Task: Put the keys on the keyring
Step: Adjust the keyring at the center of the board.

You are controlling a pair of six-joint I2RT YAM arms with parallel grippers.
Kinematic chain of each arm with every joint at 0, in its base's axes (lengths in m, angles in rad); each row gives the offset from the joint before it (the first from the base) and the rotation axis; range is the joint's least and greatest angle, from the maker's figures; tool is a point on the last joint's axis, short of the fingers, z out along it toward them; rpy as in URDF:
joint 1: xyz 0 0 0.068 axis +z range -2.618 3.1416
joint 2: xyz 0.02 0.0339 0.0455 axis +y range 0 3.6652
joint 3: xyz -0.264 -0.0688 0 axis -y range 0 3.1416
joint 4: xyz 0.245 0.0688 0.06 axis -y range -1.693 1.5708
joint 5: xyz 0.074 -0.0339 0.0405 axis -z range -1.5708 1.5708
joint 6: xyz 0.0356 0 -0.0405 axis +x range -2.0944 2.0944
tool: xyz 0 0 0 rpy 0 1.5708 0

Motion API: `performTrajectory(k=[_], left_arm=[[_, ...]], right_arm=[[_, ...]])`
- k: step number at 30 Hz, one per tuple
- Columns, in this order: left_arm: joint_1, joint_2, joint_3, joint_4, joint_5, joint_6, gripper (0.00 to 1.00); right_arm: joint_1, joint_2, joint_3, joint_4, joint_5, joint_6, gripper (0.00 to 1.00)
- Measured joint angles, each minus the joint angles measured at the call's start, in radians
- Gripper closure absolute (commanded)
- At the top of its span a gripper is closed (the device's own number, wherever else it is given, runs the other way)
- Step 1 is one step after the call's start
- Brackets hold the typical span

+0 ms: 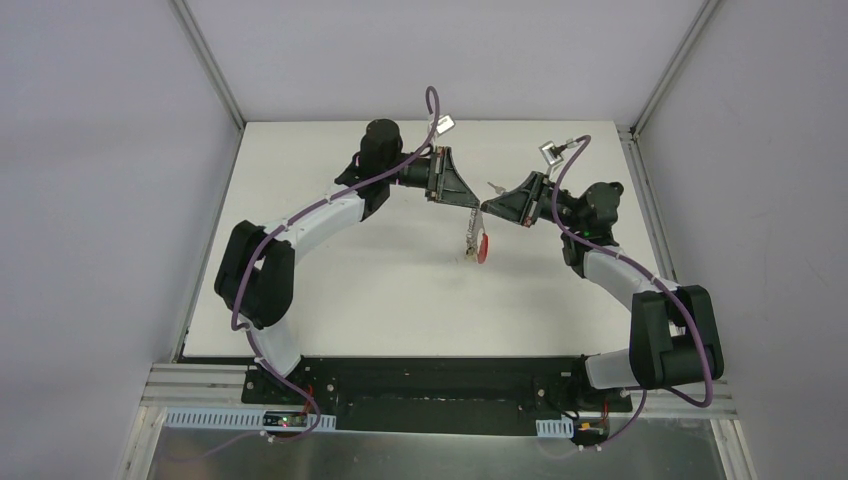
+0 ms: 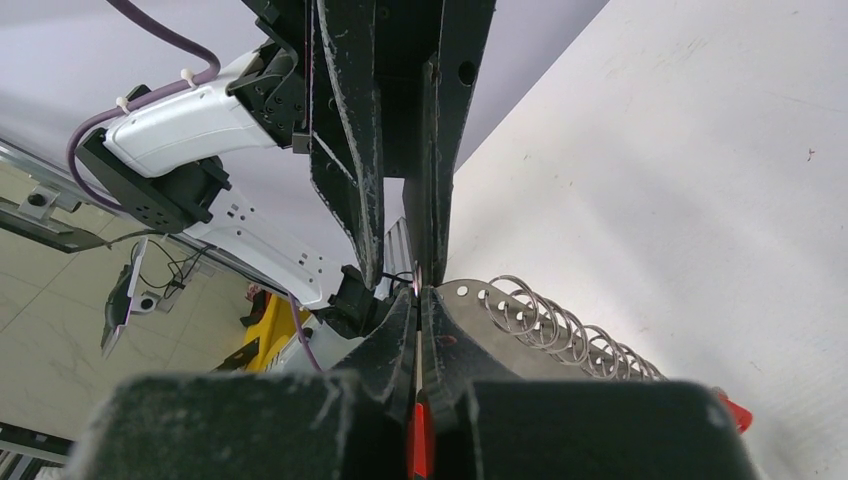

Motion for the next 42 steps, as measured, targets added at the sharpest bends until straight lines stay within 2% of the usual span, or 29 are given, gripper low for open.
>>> performTrajectory(k=[7, 13, 19, 21, 24, 29, 33, 36, 42], left_arm=[[-0.005, 0.002, 0.0, 0.0, -0.003, 0.0, 0.85], [-0.006, 0.01, 0.0, 0.0, -0.003, -0.002, 1.0], [-0.006, 0.023, 0.008, 0.015, 0.008, -0.009, 1.0], [-0.006, 0.024, 0.013, 0.002, 0.013, 0.0, 1.0], [-0.011, 0.024, 0.053, -0.12, 0.015, 0.084, 1.0], [-0.026, 0.024, 0.181, -0.492, -0.012, 0.353, 1.0], [-0.038, 0.024, 0.332, -0.839, -0.058, 0.59, 1.0], [-0.042, 0.024, 0.43, -1.028, -0.085, 0.702, 1.0], [-0.045, 0.029, 0.462, -1.194, -0.113, 0.723, 1.0]], right_arm=[[-0.003, 0.0, 0.0, 0.006, -0.001, 0.002, 1.0], [-0.003, 0.0, 0.0, 0.008, -0.002, 0.002, 1.0], [-0.003, 0.0, 0.0, 0.007, -0.009, -0.005, 0.99], [-0.003, 0.0, 0.0, 0.006, -0.014, -0.011, 0.93], [-0.003, 0.0, 0.0, -0.002, -0.031, -0.035, 0.81], [-0.013, -0.001, 0.002, -0.026, -0.067, -0.08, 0.66], [-0.026, -0.008, 0.015, -0.043, -0.105, -0.114, 0.62], [-0.029, -0.016, 0.03, -0.052, -0.134, -0.132, 0.6], [-0.029, -0.036, 0.047, -0.071, -0.182, -0.156, 0.58]])
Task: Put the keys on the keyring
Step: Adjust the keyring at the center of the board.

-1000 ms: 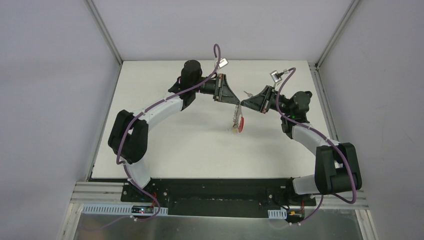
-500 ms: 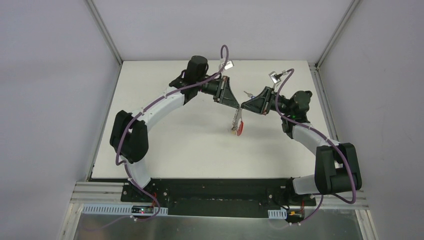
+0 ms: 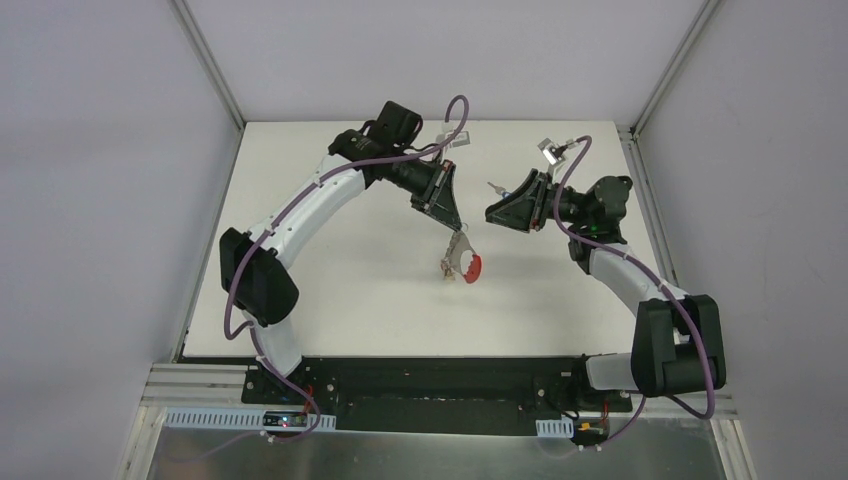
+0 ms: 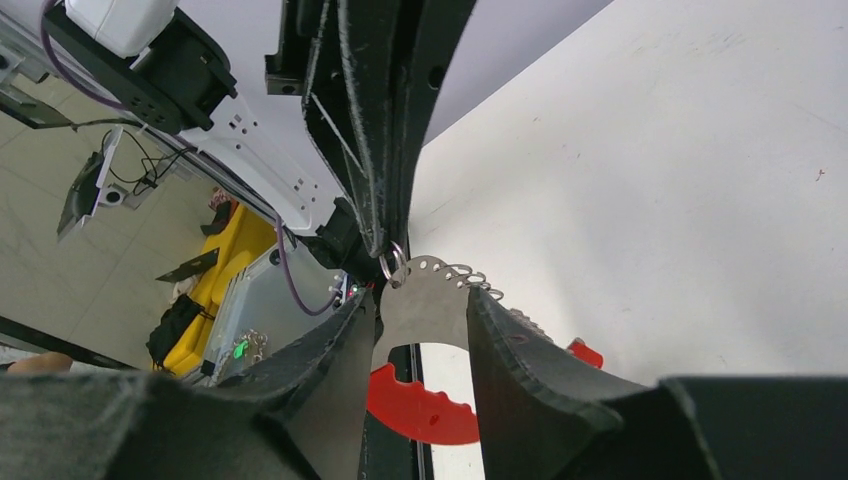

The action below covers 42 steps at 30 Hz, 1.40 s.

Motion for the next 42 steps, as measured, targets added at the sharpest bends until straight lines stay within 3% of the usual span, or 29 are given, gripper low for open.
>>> performTrajectory(k=[12, 25, 31, 42], left_arm=[[-0.011, 0.016, 0.0, -0.029, -0.082, -0.141, 1.0], [-0.033, 0.018, -0.001, -0.044, -0.101, -0.167, 1.0], [-0.034, 0.044, 0.021, -0.071, -0.076, -0.092, 1.0], [-0.045, 0.092, 0.165, -0.212, -0.021, 0.184, 1.0]], right_arm=[[0.032, -0.008, 0.001, -0.068, -0.032, -0.061, 0.55], [0.085, 0.009, 0.029, -0.171, -0.038, -0.154, 0.54], [0.106, 0.035, 0.029, -0.225, -0.058, -0.207, 0.56], [0.137, 0.039, 0.046, -0.274, -0.08, -0.266, 0.72]])
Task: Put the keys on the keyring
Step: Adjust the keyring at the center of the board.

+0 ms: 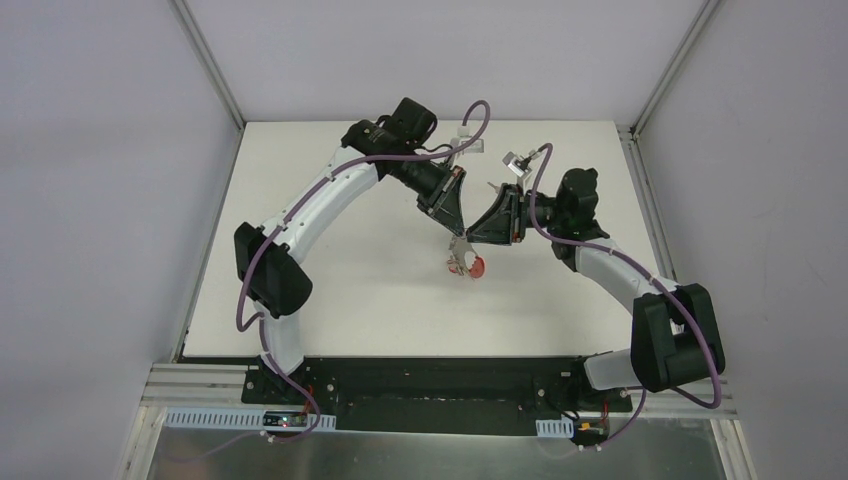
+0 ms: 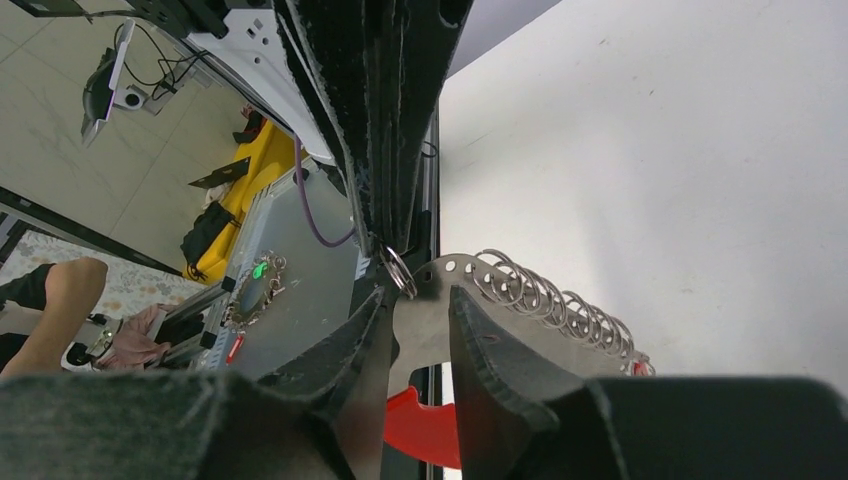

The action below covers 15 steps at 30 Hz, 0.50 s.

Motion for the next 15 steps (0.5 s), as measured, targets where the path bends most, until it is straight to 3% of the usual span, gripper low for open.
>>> performTrajectory(k=[15], left_arm=[[-0.007, 0.019, 0.02, -0.088, 0.001, 0.118, 1.0]], right_arm=[[0.012, -0.002, 0.003, -0.038, -0.003, -0.025, 0.68]])
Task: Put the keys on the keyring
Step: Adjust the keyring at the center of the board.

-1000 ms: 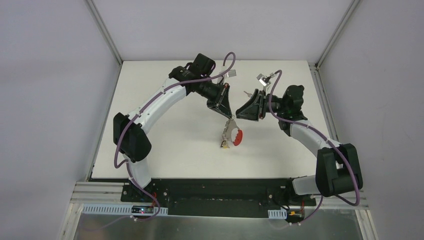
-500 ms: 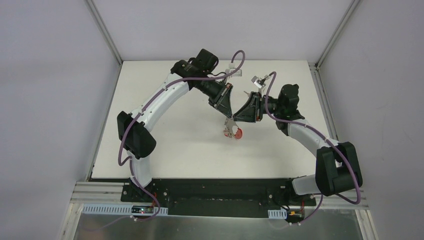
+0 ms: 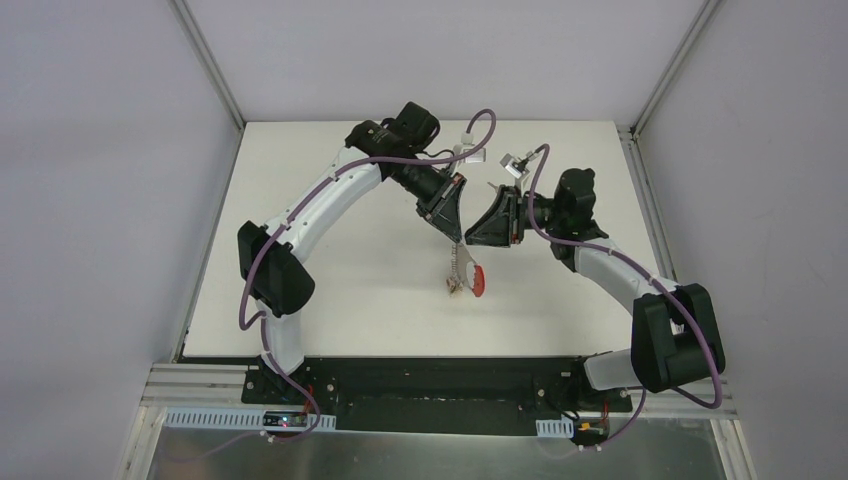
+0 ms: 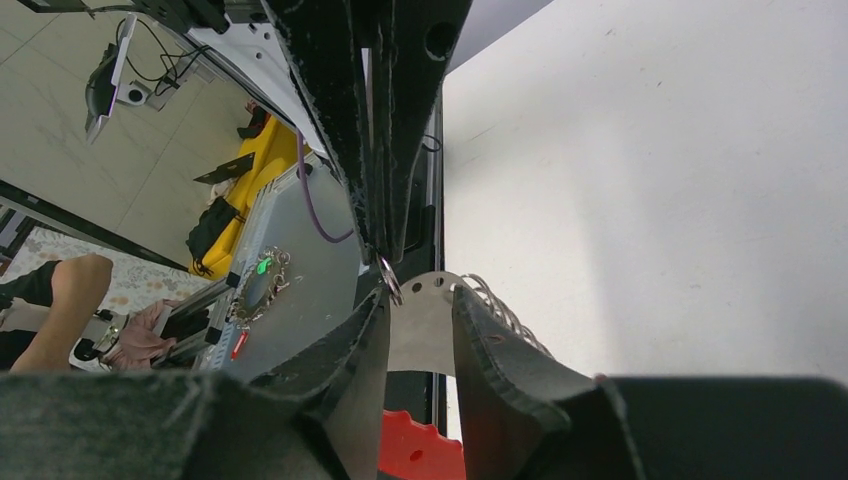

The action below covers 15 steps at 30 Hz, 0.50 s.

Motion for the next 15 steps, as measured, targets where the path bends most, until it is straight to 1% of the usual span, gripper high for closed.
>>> performTrajectory(k=[5, 10, 12, 15], left_arm=[[-0.001, 0.001, 0.0, 0.0, 0.0, 0.001, 1.0], [-0.006, 0.003, 0.0, 0.0, 0.0, 0.0, 1.0], [-0.006, 0.006, 0.0, 0.0, 0.0, 0.0, 1.0], [-0.006, 0.014, 0.001, 0.0, 0.0, 0.0, 1.0]], right_arm=[[0.014, 0.0, 0.0, 0.0, 0.0, 0.0, 0.69], [0.025, 0.0, 0.0, 0.0, -0.007, 0.0, 0.74], [0.029, 0.0, 0.0, 0.0, -0.01, 0.0, 0.78], [0.033, 0.0, 0.002, 0.0, -0.016, 0.0, 0.88]])
